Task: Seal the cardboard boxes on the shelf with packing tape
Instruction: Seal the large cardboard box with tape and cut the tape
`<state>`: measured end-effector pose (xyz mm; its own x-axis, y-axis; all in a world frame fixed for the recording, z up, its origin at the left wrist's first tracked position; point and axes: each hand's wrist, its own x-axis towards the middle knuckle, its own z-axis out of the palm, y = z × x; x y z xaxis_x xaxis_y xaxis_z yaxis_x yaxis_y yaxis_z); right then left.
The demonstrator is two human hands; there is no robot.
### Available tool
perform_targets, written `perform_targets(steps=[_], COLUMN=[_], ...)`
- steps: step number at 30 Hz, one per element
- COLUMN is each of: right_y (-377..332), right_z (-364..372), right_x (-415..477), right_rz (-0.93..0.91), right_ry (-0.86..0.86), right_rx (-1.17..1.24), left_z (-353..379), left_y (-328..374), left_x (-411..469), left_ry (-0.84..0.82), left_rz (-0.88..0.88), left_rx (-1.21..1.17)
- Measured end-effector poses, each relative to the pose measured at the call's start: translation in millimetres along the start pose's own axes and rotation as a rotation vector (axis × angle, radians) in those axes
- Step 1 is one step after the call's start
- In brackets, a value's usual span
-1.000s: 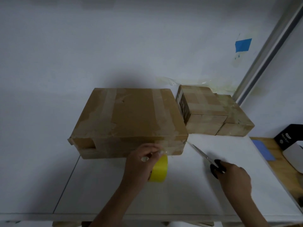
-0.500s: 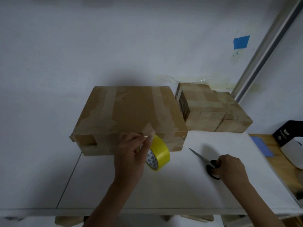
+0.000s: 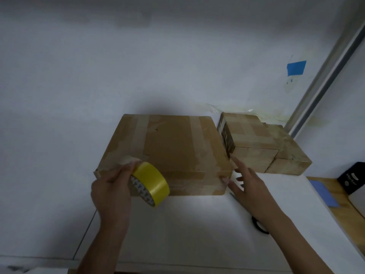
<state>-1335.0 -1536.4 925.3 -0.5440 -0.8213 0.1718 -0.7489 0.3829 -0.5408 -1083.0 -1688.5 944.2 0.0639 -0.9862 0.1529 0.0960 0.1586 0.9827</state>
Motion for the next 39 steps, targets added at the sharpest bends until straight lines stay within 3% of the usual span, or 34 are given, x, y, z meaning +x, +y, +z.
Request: perform_targets(steps=[3, 8, 12, 17, 20, 24, 26, 29, 32, 35, 37, 39], right_y=[-18.4, -40.2, -58.2, -83.8, -102.9, -118.7, -113.1, -116.5, -122.6, -126.6, -130.3, -131.9], right_z=[7.6, 5.2, -0.4, -12.0, -4.2, 9.0, 16.9, 27.8, 36.9, 37.5, 35.1, 31.9], right_x=[8.6, 7.2, -4.3, -10.8, -11.9, -12.9, -6.6, 0.2, 8.8, 18.7, 22.4, 24.4], right_rz=[-0.017, -0.036, -0.059, -0.054, -0.16, -0.033, -0.04, -0.072, -0.02, -0.018, -0.029, -0.039], right_ry=[-0.071, -0.005, -0.107, -0.265, -0.309, -0.129, -0.006, 0.118, 0.229, 0.354, 0.372, 0.351], right_rx=[-0.081, -0.238, -0.369, -0.291, -0.188, 0.406, 0.48, 0.571, 0.694, 0.765, 0.745, 0.729], left_z=[-9.3, -19.9, -19.7, 2.5, 20.8, 37.1, 42.0, 51.9, 56.9, 63.2, 65.5, 61.1], left_y=[1.7, 13.2, 26.7, 29.4, 34.5, 42.9, 47.8, 40.1, 23.3, 13.1, 22.9, 29.8], left_x=[9.9, 19.5, 20.3, 5.9, -10.3, -19.9, -20.3, -19.0, -9.7, -8.8, -8.6, -1.2], left_ry=[0.04, 0.065, 0.048, -0.022, -0.093, -0.092, -0.111, -0.266, -0.418, -0.396, -0.231, -0.168], left_rz=[-0.073, -0.101, -0.097, -0.075, -0.034, -0.002, -0.139, -0.445, -0.459, -0.278, -0.125, 0.047], left_rx=[-0.136, -0.208, -0.228, -0.074, -0.046, -0.088, -0.241, -0.493, -0.425, -0.236, -0.241, -0.21])
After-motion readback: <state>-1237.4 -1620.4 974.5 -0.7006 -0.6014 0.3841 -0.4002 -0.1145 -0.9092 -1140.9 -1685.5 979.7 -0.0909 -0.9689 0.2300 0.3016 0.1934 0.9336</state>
